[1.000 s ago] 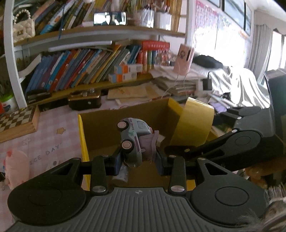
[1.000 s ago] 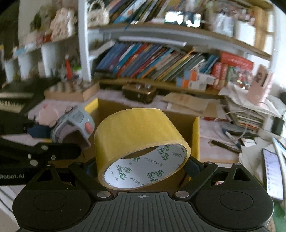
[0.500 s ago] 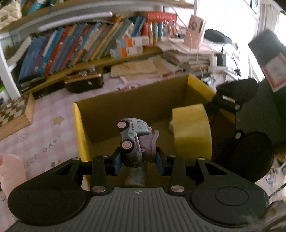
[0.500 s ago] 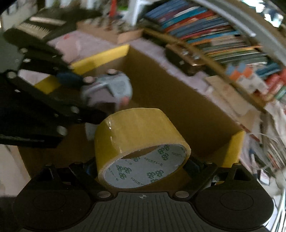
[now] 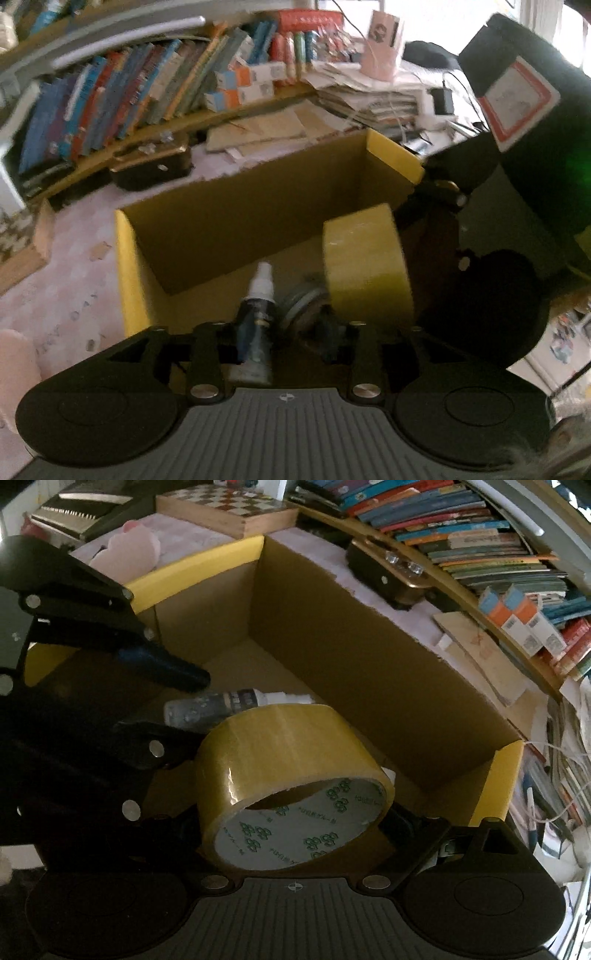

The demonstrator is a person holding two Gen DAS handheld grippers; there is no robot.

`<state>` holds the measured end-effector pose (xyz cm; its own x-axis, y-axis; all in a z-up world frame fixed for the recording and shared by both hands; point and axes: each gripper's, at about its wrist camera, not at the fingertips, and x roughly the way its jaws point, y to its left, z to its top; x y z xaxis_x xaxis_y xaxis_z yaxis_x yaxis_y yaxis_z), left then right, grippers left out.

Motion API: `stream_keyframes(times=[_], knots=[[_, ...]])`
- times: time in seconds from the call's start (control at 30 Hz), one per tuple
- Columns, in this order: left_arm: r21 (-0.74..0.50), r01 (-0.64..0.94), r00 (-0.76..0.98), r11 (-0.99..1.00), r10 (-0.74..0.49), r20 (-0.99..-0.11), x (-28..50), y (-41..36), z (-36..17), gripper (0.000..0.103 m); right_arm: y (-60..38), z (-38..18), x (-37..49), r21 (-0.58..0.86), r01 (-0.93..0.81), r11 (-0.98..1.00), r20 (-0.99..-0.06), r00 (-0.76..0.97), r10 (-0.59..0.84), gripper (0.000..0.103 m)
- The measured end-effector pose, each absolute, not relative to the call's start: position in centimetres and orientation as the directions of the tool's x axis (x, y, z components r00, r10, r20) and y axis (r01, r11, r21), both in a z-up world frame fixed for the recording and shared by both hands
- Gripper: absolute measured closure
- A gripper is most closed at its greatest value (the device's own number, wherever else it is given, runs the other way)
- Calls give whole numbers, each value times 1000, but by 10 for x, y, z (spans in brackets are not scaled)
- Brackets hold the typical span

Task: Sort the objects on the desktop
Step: 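Lower the toy car and tape into the box and open both tools, then withdraw both tools from the box back toward the table objects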

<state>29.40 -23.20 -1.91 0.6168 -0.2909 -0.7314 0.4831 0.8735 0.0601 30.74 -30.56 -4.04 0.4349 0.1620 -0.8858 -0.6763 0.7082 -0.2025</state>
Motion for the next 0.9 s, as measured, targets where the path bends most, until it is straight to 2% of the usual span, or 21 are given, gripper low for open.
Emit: stream_keyframes(times=[0.07,0.1,0.2,0.37,0.43,0.7,0.9], knots=[[58,466,645,883,-293,-706,290,-228,-12,49,-308,-38,307,-200,-666,719,-877,448,171,7],[58,455,659,889,-293,-693,288,-225,-8,39,-308,-36,306,-202,-657,727,-872,458,172,6],[46,440,698,897,-310,-645,279,-217,7,25,-312,-30,300,-216,-620,754,-842,510,178,5],[39,391,771,920,-304,-560,256,-206,30,15,-326,-6,287,-147,-549,823,-765,591,257,5],[24,361,797,932,-294,-528,244,-201,35,8,-331,3,279,-127,-516,847,-724,632,276,5],[-15,263,862,965,-241,-446,205,-177,48,4,-352,30,239,-81,-338,938,-567,789,235,5],[41,217,902,975,-184,-391,171,-167,52,0,-351,39,201,-65,-222,973,-472,866,166,5]])
